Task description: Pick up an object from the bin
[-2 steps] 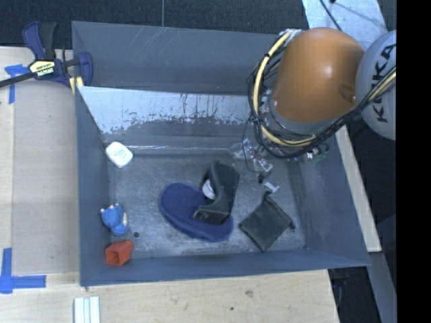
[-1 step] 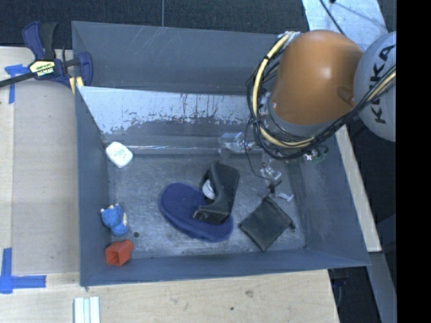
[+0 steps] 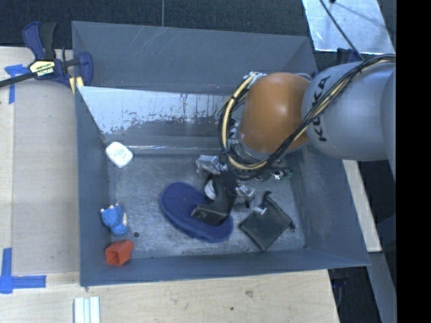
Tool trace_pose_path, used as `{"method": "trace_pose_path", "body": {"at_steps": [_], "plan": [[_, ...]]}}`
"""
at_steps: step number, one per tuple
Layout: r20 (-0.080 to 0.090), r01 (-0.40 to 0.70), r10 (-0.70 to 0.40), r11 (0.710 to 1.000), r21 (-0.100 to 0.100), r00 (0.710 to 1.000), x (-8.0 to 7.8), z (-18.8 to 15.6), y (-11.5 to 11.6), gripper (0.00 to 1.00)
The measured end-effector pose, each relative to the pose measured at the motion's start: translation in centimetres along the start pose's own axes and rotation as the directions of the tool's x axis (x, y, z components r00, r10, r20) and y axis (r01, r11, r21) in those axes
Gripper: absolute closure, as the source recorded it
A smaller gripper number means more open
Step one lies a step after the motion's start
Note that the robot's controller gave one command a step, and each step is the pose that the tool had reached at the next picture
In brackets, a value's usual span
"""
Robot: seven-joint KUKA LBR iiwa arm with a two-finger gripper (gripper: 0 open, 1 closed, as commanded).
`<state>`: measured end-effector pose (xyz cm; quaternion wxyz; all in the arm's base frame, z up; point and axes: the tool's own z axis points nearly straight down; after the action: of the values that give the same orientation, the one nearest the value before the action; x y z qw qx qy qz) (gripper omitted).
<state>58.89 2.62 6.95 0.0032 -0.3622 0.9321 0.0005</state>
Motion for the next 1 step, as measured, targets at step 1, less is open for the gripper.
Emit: {"method": "trace_pose_path", "body": {"at_steps": [1], "plan": [[0.005, -0.001, 0.001, 1.0, 0.004, 1.0, -0.13, -0.51, -0.15, 1.0]]}}
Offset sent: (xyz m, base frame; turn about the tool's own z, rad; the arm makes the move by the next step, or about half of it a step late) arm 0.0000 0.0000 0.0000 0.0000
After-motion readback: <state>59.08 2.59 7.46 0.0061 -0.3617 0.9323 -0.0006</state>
